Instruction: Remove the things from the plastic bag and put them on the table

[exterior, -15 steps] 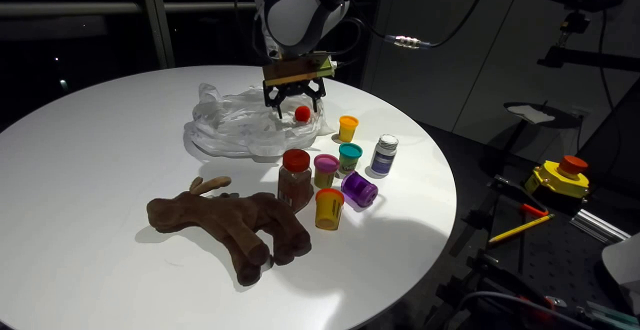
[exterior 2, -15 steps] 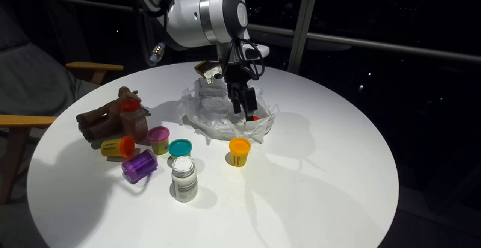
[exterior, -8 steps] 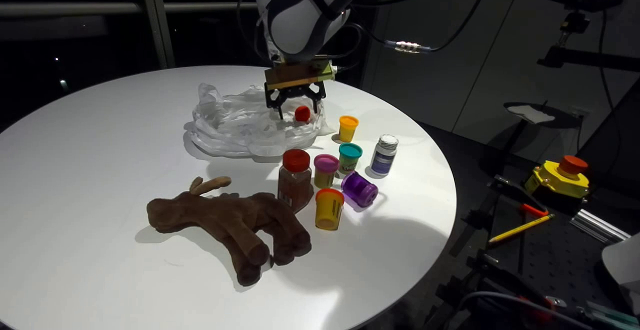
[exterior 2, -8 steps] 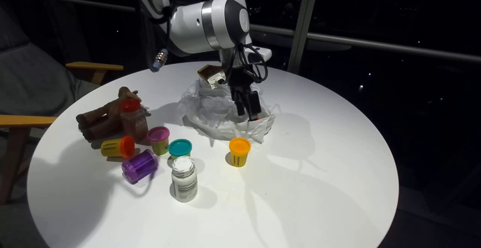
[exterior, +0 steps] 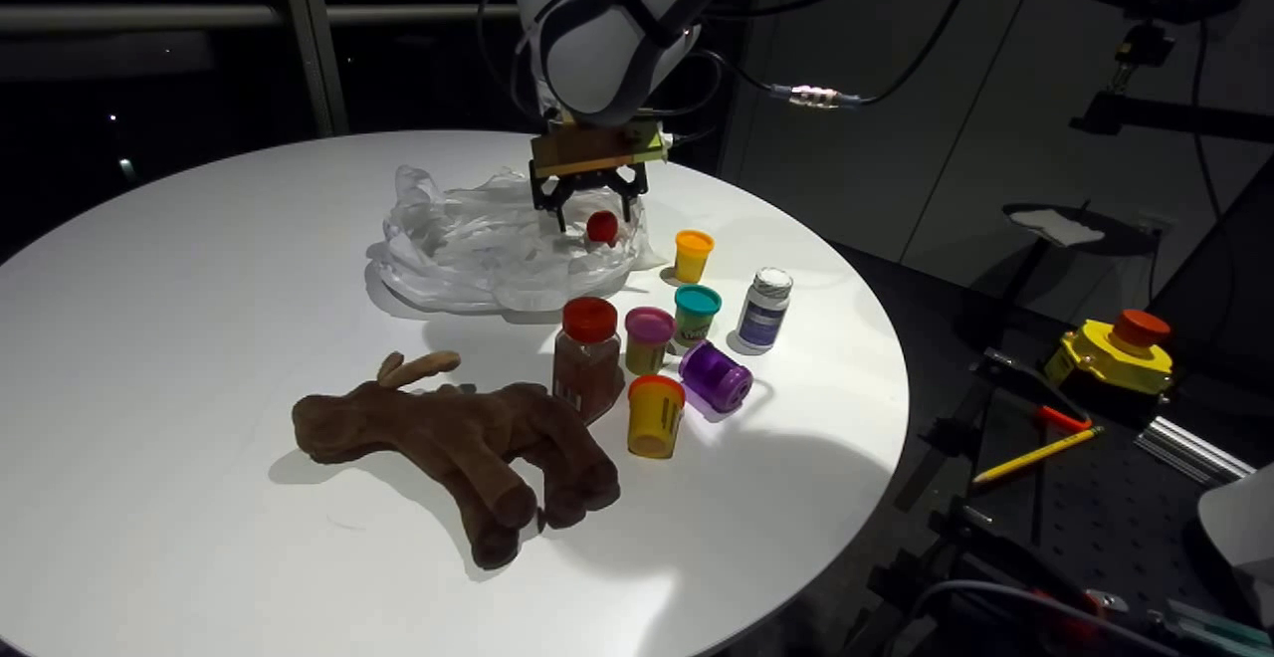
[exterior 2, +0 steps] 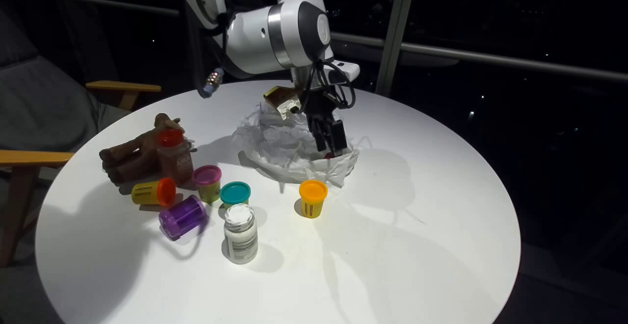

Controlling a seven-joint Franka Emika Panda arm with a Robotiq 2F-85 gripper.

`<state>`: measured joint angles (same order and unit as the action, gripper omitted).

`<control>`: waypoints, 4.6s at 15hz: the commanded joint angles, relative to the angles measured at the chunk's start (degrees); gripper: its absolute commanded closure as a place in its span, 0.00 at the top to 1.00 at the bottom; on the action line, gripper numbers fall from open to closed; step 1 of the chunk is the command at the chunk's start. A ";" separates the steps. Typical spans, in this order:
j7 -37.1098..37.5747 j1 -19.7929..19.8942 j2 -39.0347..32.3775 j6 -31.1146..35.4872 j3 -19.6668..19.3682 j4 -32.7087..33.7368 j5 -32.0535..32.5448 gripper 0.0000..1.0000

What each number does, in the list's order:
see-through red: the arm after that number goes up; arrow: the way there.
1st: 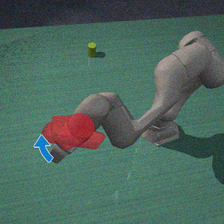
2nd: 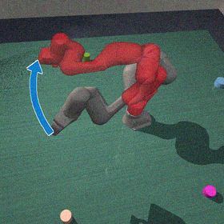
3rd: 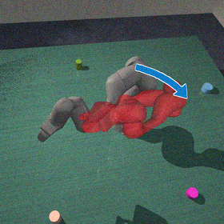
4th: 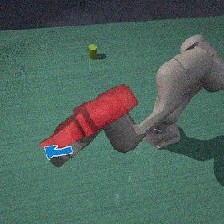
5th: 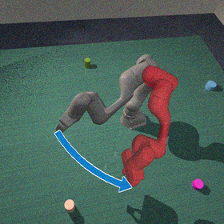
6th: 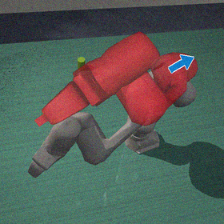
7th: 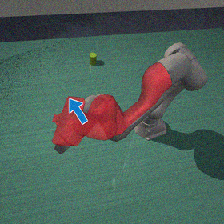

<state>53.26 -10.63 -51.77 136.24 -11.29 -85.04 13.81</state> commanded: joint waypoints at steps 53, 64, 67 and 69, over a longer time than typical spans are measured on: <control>14.54 1.76 27.44 13.10 -6.27 -42.53 1.31 1.00; -1.28 4.14 41.11 0.25 3.59 -36.07 -2.04 1.00; -9.59 3.69 42.56 -6.49 7.62 -30.09 -4.53 1.00; -13.05 2.61 42.87 -11.15 10.24 -26.07 -4.01 1.00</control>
<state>46.18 -7.57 -9.59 131.51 -4.64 -116.63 10.82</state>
